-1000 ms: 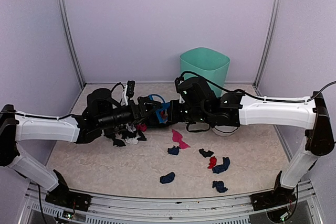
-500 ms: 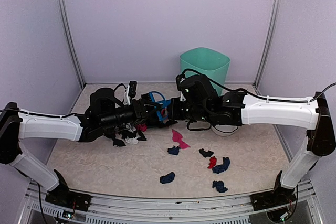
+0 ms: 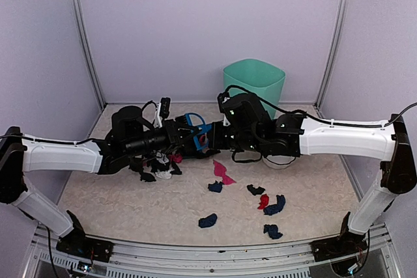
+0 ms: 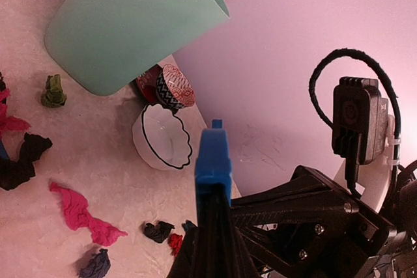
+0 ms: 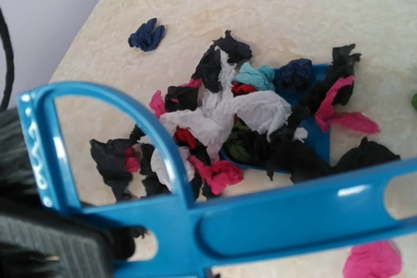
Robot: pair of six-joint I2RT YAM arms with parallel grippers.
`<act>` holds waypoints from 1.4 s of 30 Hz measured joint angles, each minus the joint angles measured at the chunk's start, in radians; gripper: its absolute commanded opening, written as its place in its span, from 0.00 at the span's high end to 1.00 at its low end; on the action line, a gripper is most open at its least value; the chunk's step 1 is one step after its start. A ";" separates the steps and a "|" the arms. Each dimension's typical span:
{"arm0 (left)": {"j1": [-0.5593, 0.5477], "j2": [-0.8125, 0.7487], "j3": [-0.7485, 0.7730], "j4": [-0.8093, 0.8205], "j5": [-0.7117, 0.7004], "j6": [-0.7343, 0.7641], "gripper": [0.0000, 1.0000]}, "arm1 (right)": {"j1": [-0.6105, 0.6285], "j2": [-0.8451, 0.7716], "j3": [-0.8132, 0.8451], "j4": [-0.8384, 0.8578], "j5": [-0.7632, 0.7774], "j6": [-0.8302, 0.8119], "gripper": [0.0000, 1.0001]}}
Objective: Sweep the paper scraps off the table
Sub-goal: Pass from the right arm to the left, then pass from the left arm to the right
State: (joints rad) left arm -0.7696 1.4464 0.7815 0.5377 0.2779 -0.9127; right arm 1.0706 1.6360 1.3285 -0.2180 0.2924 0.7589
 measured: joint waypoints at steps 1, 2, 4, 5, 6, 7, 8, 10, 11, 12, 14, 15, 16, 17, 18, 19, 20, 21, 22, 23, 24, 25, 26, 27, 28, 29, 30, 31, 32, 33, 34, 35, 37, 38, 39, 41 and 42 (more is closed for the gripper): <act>0.002 -0.002 0.000 -0.001 0.002 0.000 1.00 | 0.000 0.000 0.000 0.001 -0.002 -0.002 0.77; 0.005 -0.005 0.000 -0.006 0.002 0.000 1.00 | 0.000 0.000 0.000 0.004 -0.006 -0.006 0.73; 0.015 -0.013 -0.003 -0.014 0.002 0.000 1.00 | 0.002 0.000 0.000 0.011 -0.021 -0.016 0.65; 0.023 -0.019 -0.005 -0.016 0.002 0.000 1.00 | 0.003 0.000 0.000 0.013 -0.028 -0.021 0.62; 0.032 -0.030 -0.012 -0.018 0.002 0.001 1.00 | 0.003 0.000 -0.001 0.016 -0.037 -0.021 0.57; 0.041 -0.039 -0.019 -0.019 0.003 0.001 1.00 | 0.002 -0.002 -0.005 0.020 -0.050 -0.033 0.53; 0.051 -0.051 -0.029 -0.021 0.003 0.001 1.00 | -0.001 -0.008 -0.012 0.025 -0.065 -0.037 0.49; 0.074 -0.078 -0.052 -0.026 0.009 0.003 1.00 | -0.016 -0.029 -0.038 0.030 -0.108 -0.052 0.41; 0.087 -0.092 -0.063 -0.031 0.013 0.005 1.00 | -0.026 -0.043 -0.055 0.032 -0.136 -0.061 0.37; 0.100 -0.107 -0.074 -0.034 0.018 0.010 1.00 | -0.042 -0.061 -0.077 0.033 -0.167 -0.067 0.34; 0.124 -0.137 -0.099 -0.040 0.032 0.023 1.00 | -0.088 -0.101 -0.126 0.037 -0.229 -0.087 0.28; 0.139 -0.156 -0.114 -0.042 0.042 0.030 1.00 | -0.114 -0.122 -0.148 0.037 -0.258 -0.097 0.26; 0.156 -0.180 -0.132 -0.050 0.058 0.040 1.00 | -0.140 -0.141 -0.168 0.037 -0.294 -0.114 0.23; 0.169 -0.200 -0.145 -0.055 0.072 0.048 1.00 | -0.155 -0.155 -0.181 0.036 -0.318 -0.121 0.21; 0.182 -0.217 -0.155 -0.059 0.090 0.057 1.00 | -0.180 -0.171 -0.193 0.036 -0.347 -0.135 0.17; 0.193 -0.233 -0.163 -0.063 0.107 0.066 1.00 | -0.200 -0.185 -0.204 0.036 -0.375 -0.147 0.13; 0.202 -0.249 -0.168 -0.068 0.122 0.074 1.00 | -0.220 -0.201 -0.213 0.037 -0.410 -0.160 0.10; 0.212 -0.265 -0.171 -0.076 0.145 0.087 1.00 | -0.239 -0.217 -0.222 0.039 -0.442 -0.167 0.08; 0.218 -0.280 -0.173 -0.084 0.166 0.100 1.00 | -0.260 -0.234 -0.236 0.050 -0.478 -0.175 0.06; 0.222 -0.295 -0.174 -0.092 0.187 0.111 1.00 | -0.278 -0.252 -0.254 0.068 -0.518 -0.179 0.05; 0.225 -0.308 -0.174 -0.099 0.201 0.119 1.00 | -0.294 -0.267 -0.271 0.083 -0.549 -0.181 0.04; 0.226 -0.324 -0.174 -0.106 0.226 0.131 1.00 | -0.316 -0.288 -0.300 0.111 -0.597 -0.182 0.04; 0.226 -0.334 -0.175 -0.109 0.245 0.138 1.00 | -0.332 -0.299 -0.317 0.126 -0.629 -0.180 0.03; 0.226 -0.344 -0.175 -0.112 0.267 0.146 1.00 | -0.349 -0.309 -0.336 0.146 -0.667 -0.178 0.03; 0.226 -0.351 -0.175 -0.113 0.288 0.154 1.00 | -0.362 -0.314 -0.350 0.167 -0.703 -0.176 0.02; 0.226 -0.355 -0.175 -0.114 0.308 0.159 1.00 | -0.374 -0.315 -0.360 0.187 -0.733 -0.172 0.02; 0.225 -0.357 -0.175 -0.115 0.325 0.162 1.00 | -0.381 -0.314 -0.368 0.211 -0.763 -0.166 0.02; 0.222 -0.359 -0.176 -0.115 0.343 0.163 1.00 | -0.385 -0.314 -0.381 0.252 -0.808 -0.157 0.02; 0.219 -0.359 -0.177 -0.115 0.350 0.163 1.00 | -0.385 -0.314 -0.386 0.273 -0.833 -0.149 0.02; 0.213 -0.359 -0.178 -0.114 0.360 0.163 1.00 | -0.385 -0.312 -0.391 0.307 -0.867 -0.138 0.02; 0.203 -0.359 -0.179 -0.113 0.372 0.163 1.00 | -0.385 -0.307 -0.392 0.340 -0.899 -0.126 0.02; 0.188 -0.358 -0.179 -0.111 0.382 0.164 1.00 | -0.385 -0.300 -0.392 0.376 -0.930 -0.111 0.02; 0.159 -0.352 -0.178 -0.105 0.404 0.168 1.00 | -0.385 -0.281 -0.392 0.445 -0.981 -0.080 0.03; 0.146 -0.348 -0.177 -0.104 0.410 0.171 1.00 | -0.384 -0.264 -0.392 0.485 -1.007 -0.055 0.04; 0.137 -0.342 -0.176 -0.100 0.415 0.173 1.00 | -0.381 -0.249 -0.392 0.522 -1.024 -0.035 0.04; 0.114 -0.330 -0.175 -0.086 0.424 0.173 1.00 | -0.372 -0.207 -0.391 0.598 -1.061 0.008 0.05; 0.104 -0.324 -0.175 -0.075 0.426 0.171 1.00 | -0.368 -0.186 -0.391 0.632 -1.075 0.031 0.05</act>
State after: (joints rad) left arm -0.6655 1.1221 0.6064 0.4629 0.7040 -0.7414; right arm 0.7029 1.4502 0.9371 0.4141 -0.7822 0.7898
